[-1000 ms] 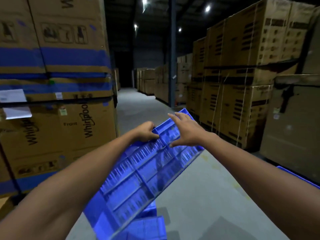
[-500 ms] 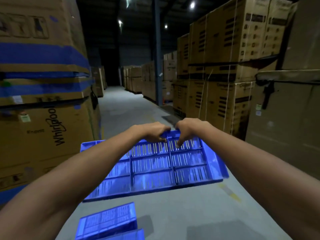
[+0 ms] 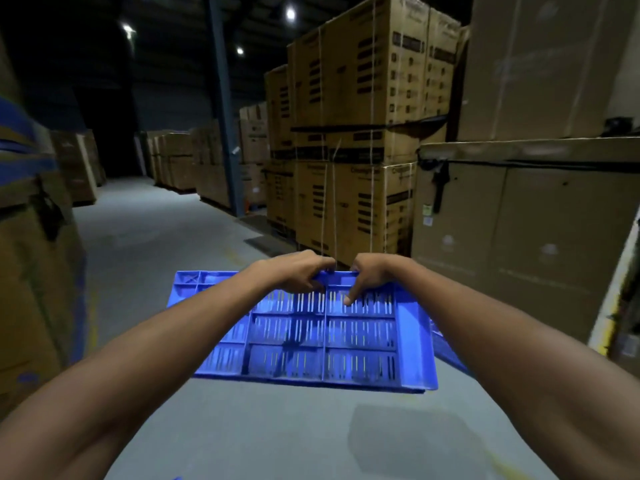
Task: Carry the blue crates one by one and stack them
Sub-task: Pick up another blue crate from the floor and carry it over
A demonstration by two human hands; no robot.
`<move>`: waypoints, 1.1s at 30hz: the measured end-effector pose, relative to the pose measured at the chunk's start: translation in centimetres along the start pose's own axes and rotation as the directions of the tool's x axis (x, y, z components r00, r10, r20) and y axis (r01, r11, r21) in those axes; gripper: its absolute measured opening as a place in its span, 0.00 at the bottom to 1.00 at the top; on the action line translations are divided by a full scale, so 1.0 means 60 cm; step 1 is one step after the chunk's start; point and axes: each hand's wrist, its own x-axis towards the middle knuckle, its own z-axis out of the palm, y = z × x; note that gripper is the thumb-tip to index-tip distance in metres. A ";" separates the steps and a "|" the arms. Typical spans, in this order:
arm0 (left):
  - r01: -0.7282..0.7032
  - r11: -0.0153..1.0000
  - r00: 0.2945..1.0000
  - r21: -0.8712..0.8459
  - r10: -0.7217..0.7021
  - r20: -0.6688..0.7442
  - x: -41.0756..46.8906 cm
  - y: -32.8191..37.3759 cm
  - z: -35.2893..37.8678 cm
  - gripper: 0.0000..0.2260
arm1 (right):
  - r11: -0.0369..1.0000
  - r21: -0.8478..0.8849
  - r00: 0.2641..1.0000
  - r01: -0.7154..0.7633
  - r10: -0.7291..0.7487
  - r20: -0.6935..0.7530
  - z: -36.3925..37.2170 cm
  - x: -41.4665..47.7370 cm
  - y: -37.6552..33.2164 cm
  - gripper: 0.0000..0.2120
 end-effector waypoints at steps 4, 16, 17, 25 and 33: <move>-0.056 0.996 0.997 -0.076 0.051 -0.066 0.125 -0.072 0.009 0.14 | 0.999 -0.007 0.997 -0.041 0.041 -0.069 -0.043 0.082 0.054 0.18; -0.090 0.992 0.983 -0.094 0.103 0.150 0.533 -0.146 0.081 0.24 | 0.944 -0.013 0.883 -0.328 0.302 -0.358 -0.086 0.274 0.305 0.27; -0.107 0.990 0.982 -0.088 0.119 0.145 0.574 -0.144 0.086 0.22 | 0.939 -0.002 0.876 -0.343 0.319 -0.362 -0.089 0.292 0.337 0.28; -0.213 0.977 0.960 0.016 0.206 0.192 0.912 -0.110 0.109 0.15 | 0.910 0.076 0.848 -0.407 0.407 -0.339 -0.161 0.426 0.610 0.22; -0.234 0.972 0.966 0.036 0.228 0.119 1.161 -0.092 0.150 0.22 | 0.890 0.070 0.889 -0.451 0.454 -0.054 -0.260 0.546 0.812 0.22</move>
